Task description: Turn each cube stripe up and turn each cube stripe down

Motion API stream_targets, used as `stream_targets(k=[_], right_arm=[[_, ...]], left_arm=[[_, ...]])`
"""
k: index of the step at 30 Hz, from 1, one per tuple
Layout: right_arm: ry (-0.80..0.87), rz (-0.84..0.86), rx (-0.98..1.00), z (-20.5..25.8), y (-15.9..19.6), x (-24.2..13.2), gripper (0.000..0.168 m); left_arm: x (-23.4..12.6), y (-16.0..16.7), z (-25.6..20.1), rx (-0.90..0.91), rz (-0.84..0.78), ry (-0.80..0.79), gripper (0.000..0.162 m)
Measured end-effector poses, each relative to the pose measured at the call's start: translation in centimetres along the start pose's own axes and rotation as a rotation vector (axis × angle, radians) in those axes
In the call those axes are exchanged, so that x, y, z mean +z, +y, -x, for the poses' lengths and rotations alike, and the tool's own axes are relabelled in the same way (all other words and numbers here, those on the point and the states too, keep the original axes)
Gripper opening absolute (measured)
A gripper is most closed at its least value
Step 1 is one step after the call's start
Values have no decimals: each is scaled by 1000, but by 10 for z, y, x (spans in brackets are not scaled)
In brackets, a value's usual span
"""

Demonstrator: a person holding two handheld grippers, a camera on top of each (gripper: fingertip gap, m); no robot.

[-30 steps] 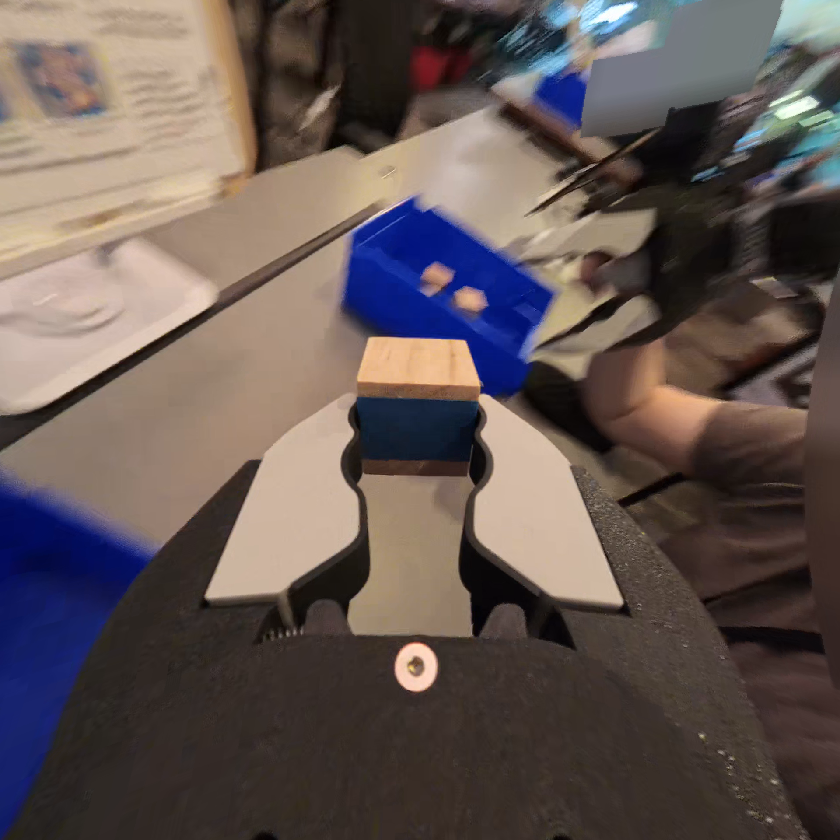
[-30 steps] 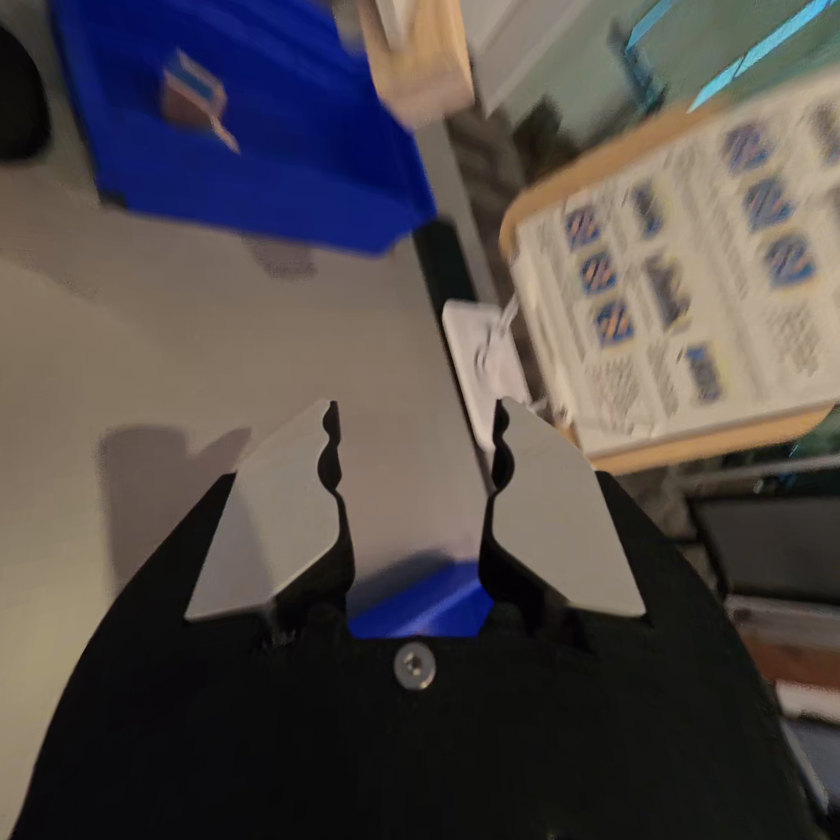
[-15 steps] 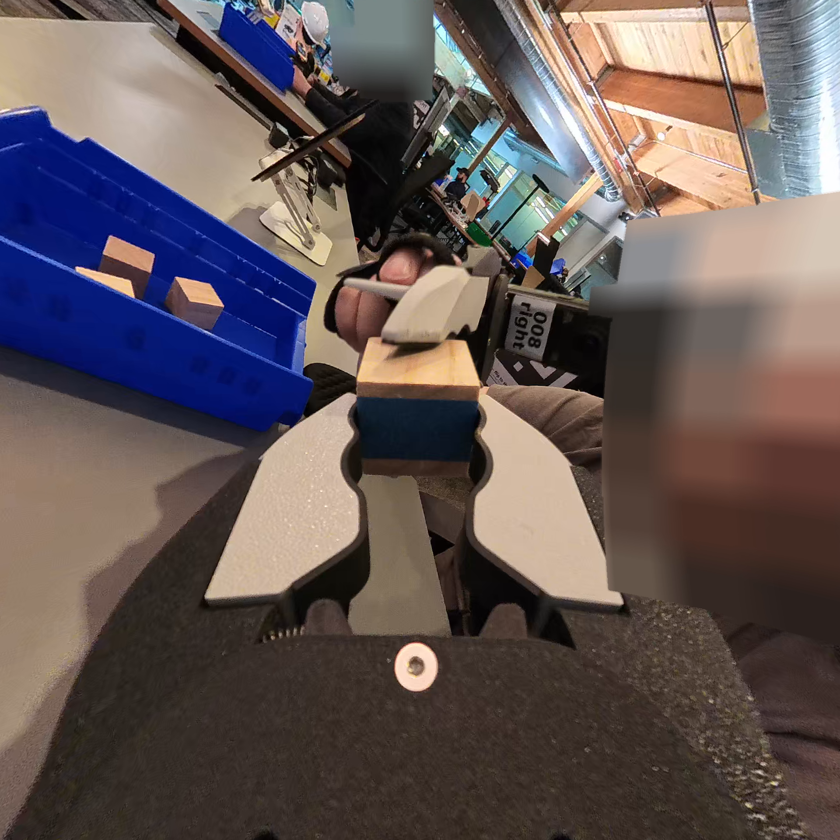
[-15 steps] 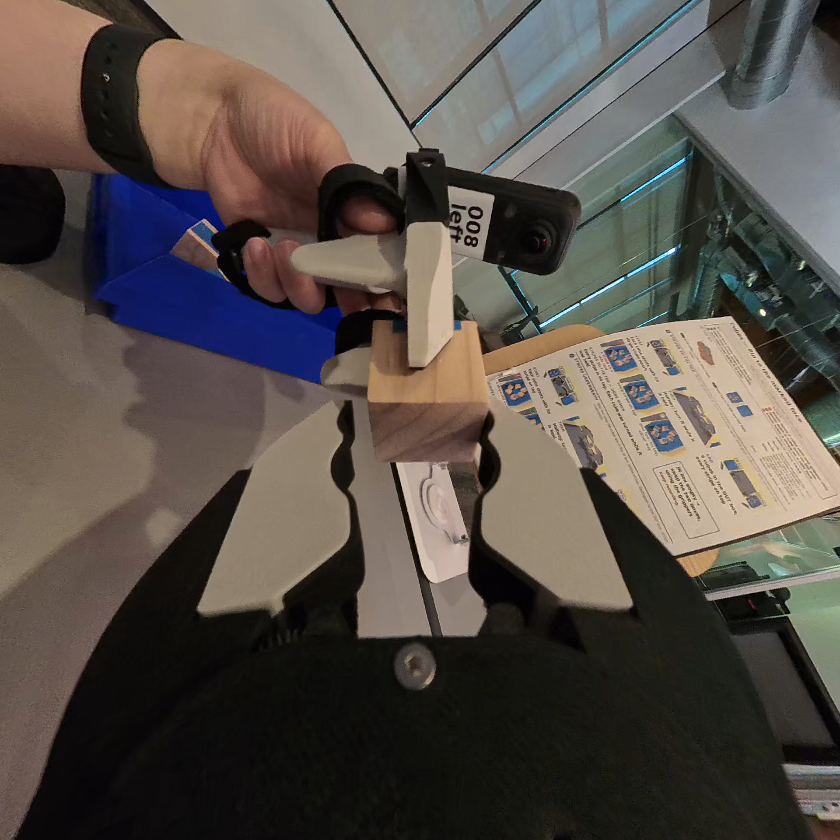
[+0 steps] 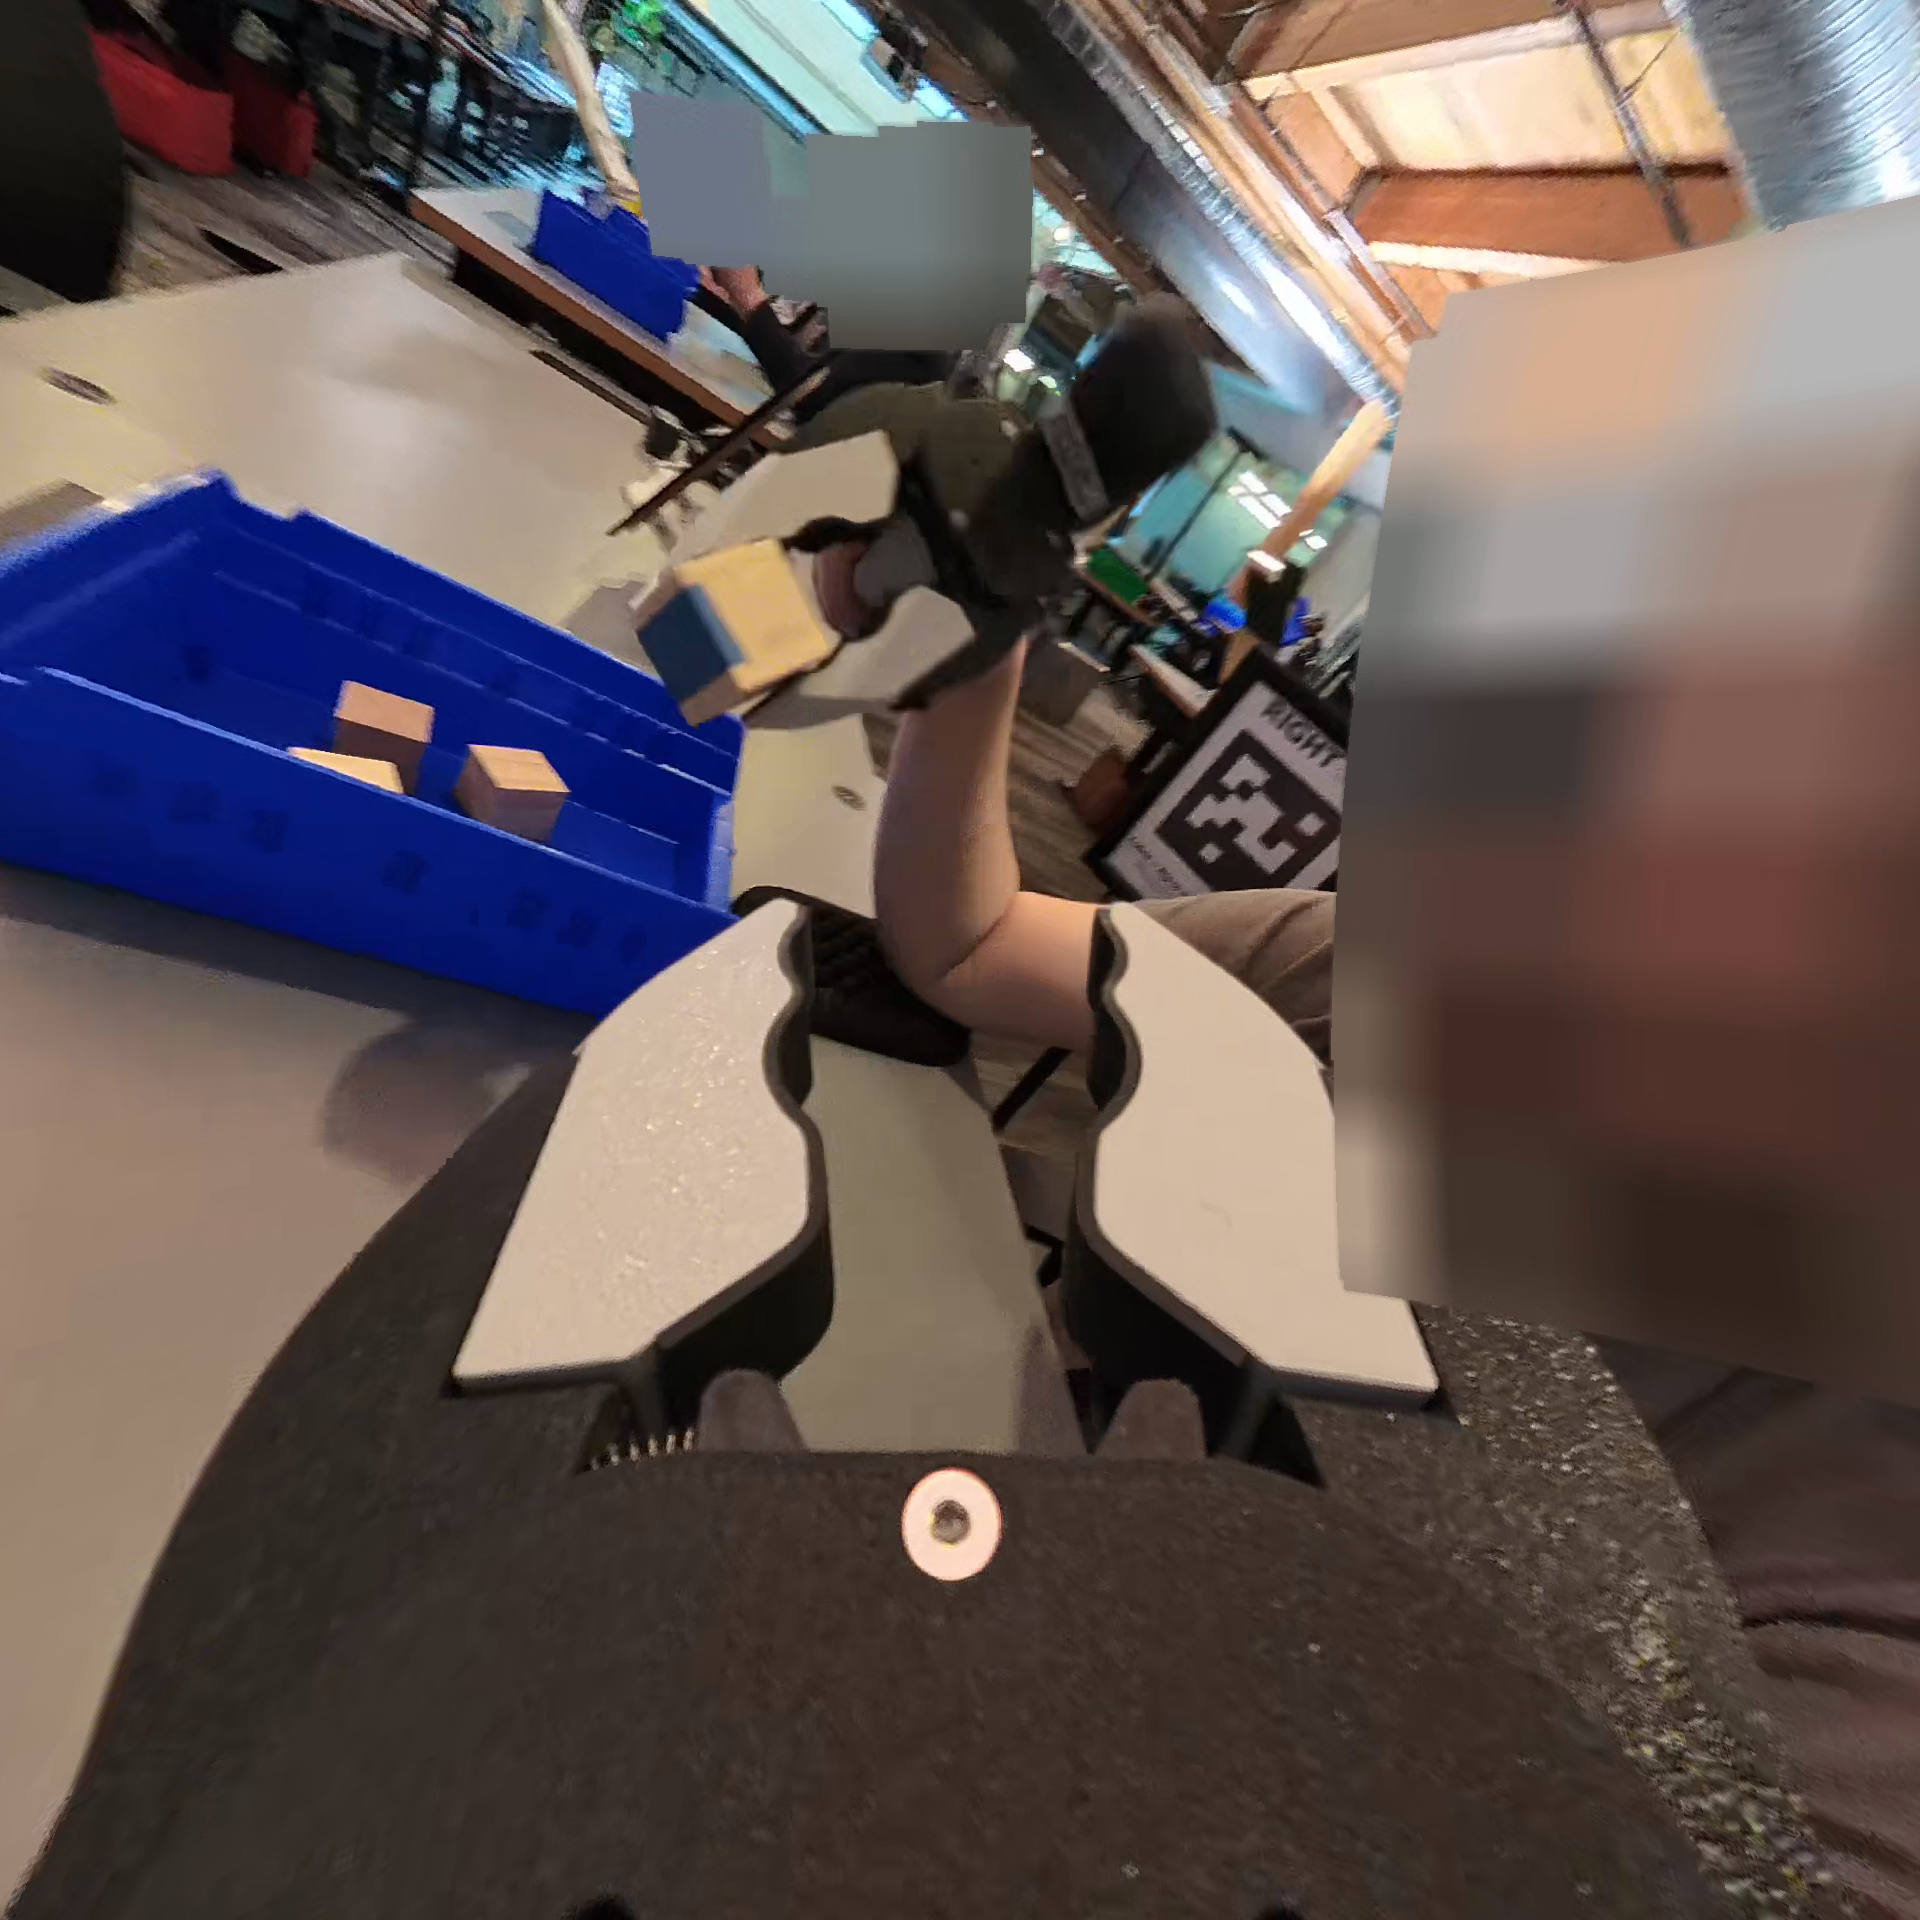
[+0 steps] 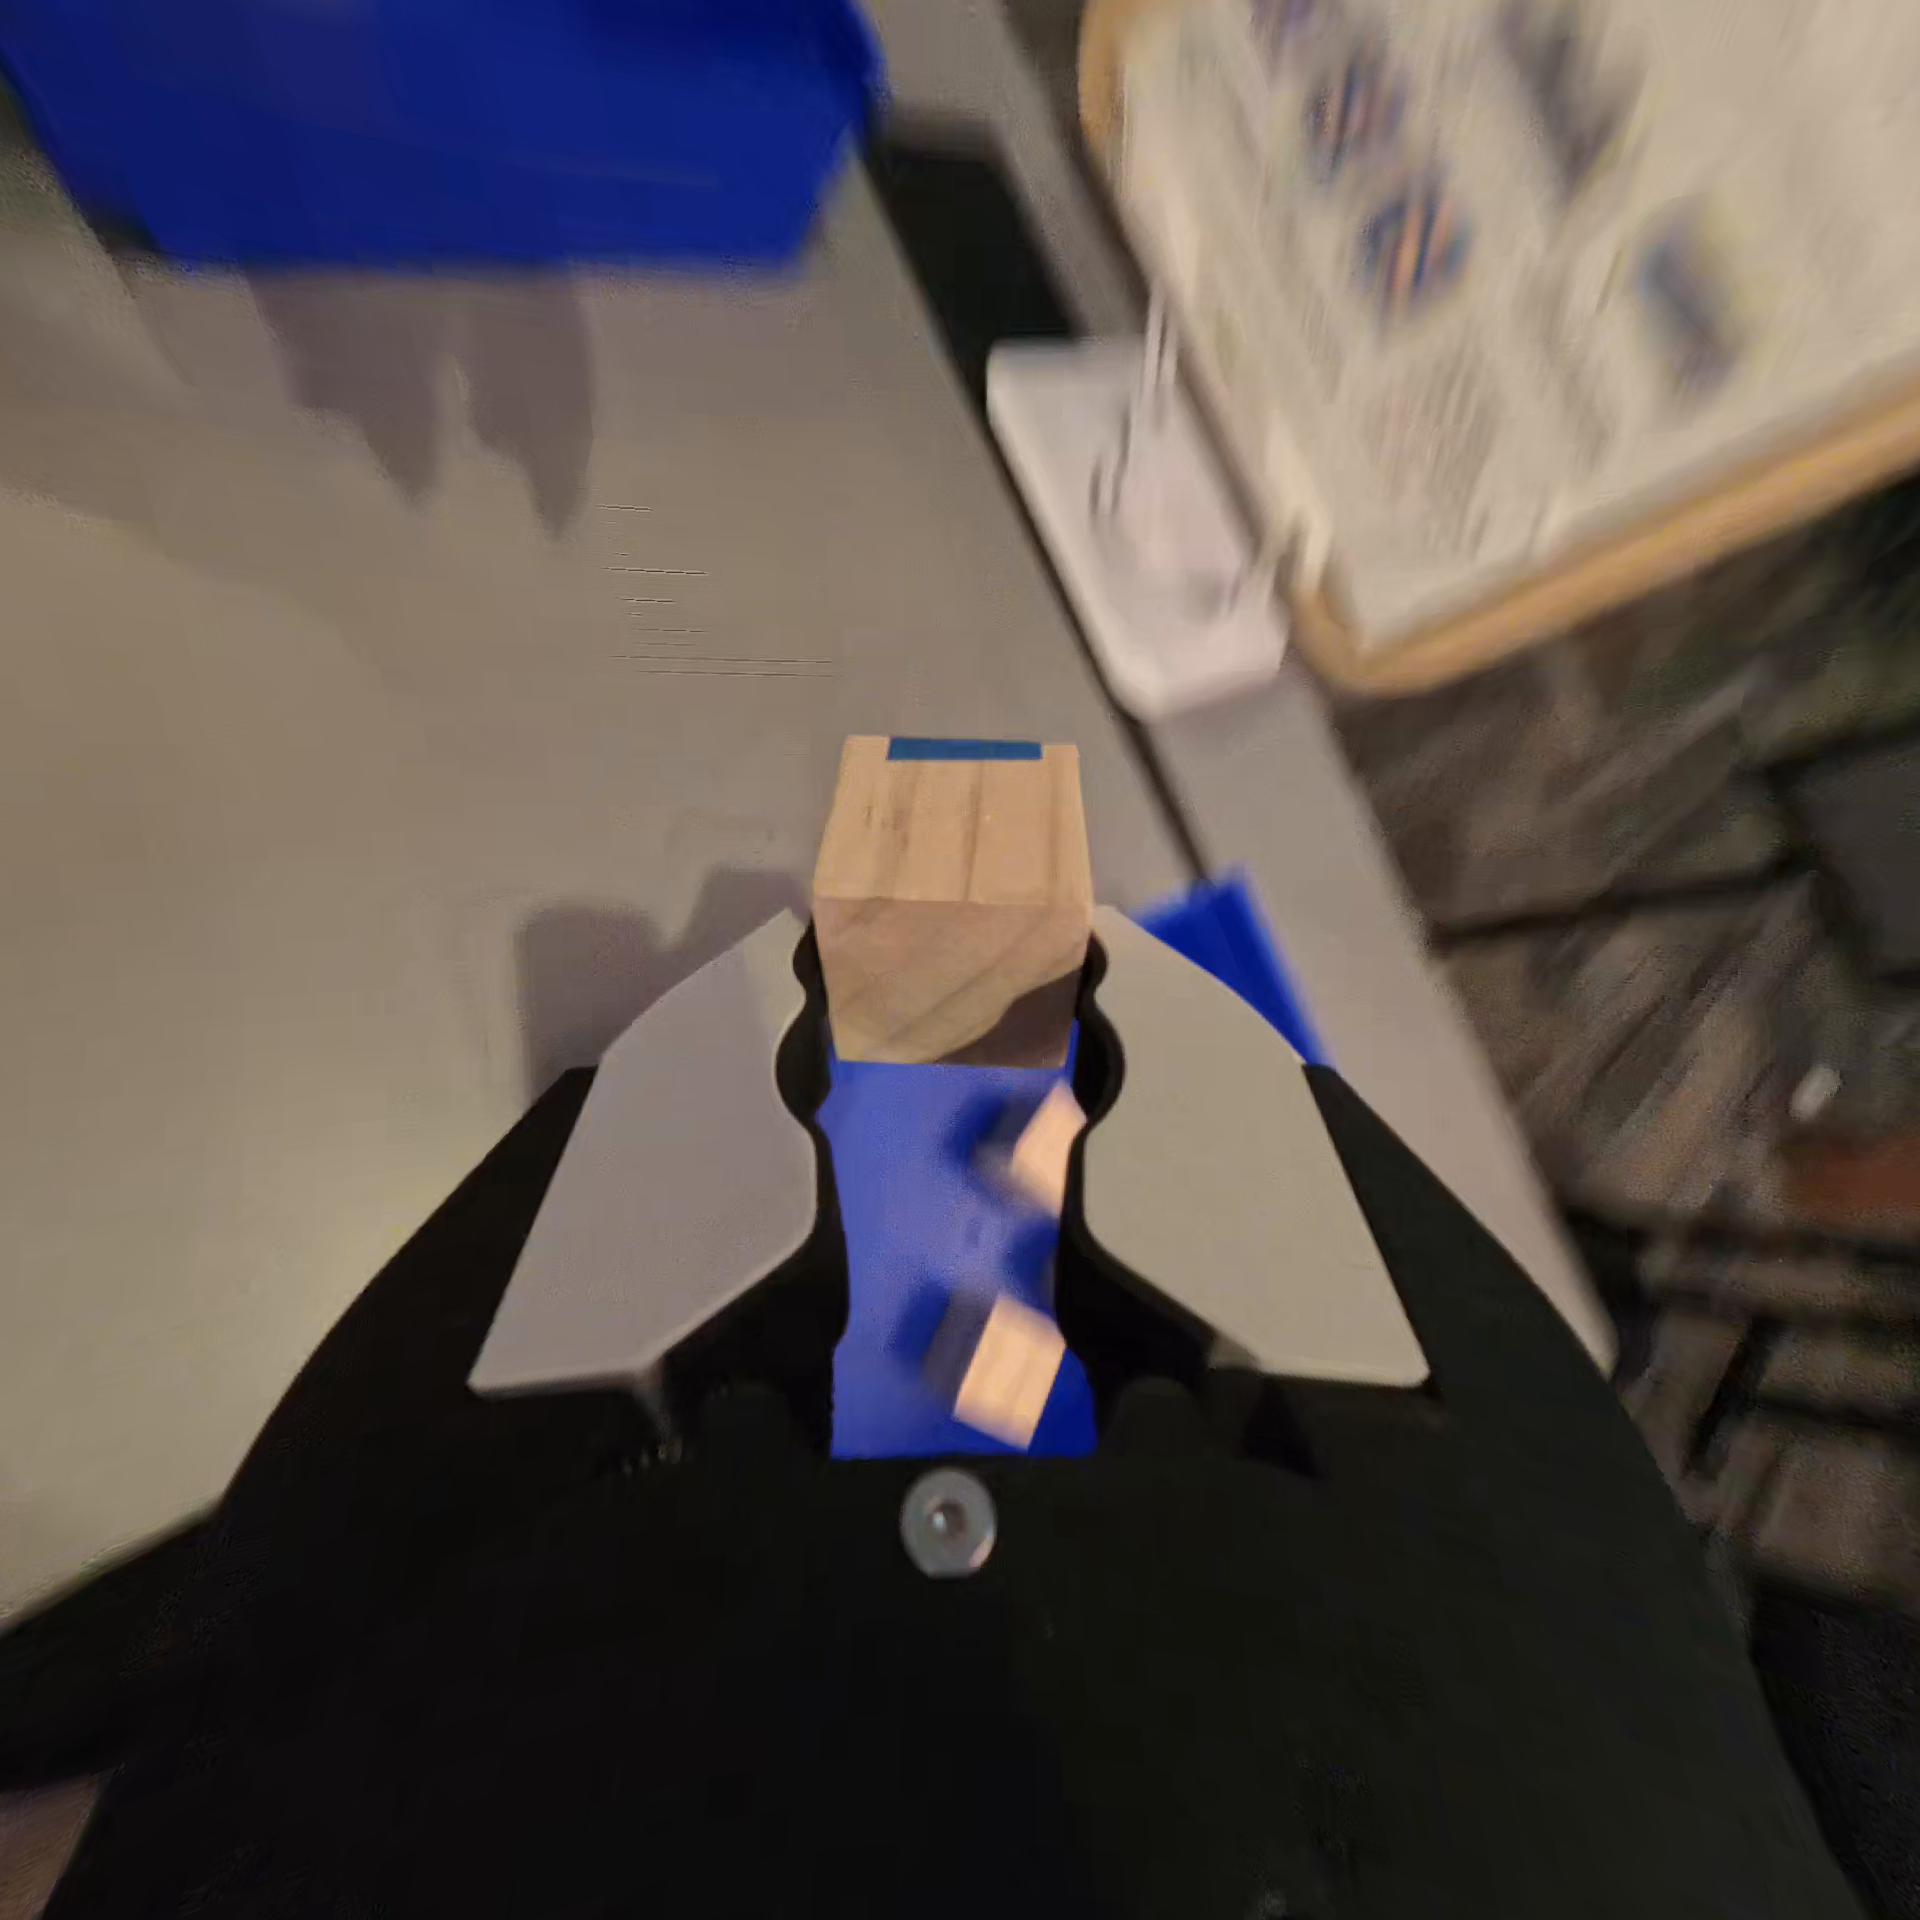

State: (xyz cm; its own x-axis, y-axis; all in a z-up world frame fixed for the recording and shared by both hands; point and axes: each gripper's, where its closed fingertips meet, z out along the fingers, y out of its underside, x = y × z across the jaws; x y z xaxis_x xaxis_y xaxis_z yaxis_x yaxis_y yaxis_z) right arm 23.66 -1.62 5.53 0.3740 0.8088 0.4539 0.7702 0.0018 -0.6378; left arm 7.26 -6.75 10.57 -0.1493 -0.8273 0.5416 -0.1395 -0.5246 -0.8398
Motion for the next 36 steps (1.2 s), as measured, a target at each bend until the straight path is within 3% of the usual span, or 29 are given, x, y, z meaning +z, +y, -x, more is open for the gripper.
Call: stream_targets(k=[1, 4, 7, 12, 14, 20, 24, 26, 30, 36], right_arm=[[-39, 120, 76, -5, 33, 2, 45], [-191, 433, 216, 0, 114, 19, 46], [-289, 612, 285, 5, 156, 52, 46], [-353, 812, 317, 15, 193, 82, 46], [-350, 830, 329, 15, 198, 86, 46], [-362, 906, 345, 16, 219, 90, 46], [-369, 907, 370, 17, 221, 92, 46], [-358, 907, 381, 16, 221, 93, 47], [-314, 884, 375, 9, 215, 90, 63], [-231, 778, 365, -7, 195, 77, 67]], left_arm=[[-7, -1, 0, 33, 6, -51, 50], [-31, -8, 5, 154, 7, -249, 48], [-52, -17, 5, 260, -21, -394, 47], [-70, -18, 4, 339, -5, -509, 48], [-84, -12, 20, 344, 51, -633, 51], [-160, 20, 69, 251, 284, -1055, 48], [-208, 43, 83, 140, 390, -1253, 42], [-218, 56, 88, 78, 431, -1270, 43], [-213, 89, 90, -42, 527, -1136, 44], [-212, 142, 82, -182, 718, -1006, 47]])
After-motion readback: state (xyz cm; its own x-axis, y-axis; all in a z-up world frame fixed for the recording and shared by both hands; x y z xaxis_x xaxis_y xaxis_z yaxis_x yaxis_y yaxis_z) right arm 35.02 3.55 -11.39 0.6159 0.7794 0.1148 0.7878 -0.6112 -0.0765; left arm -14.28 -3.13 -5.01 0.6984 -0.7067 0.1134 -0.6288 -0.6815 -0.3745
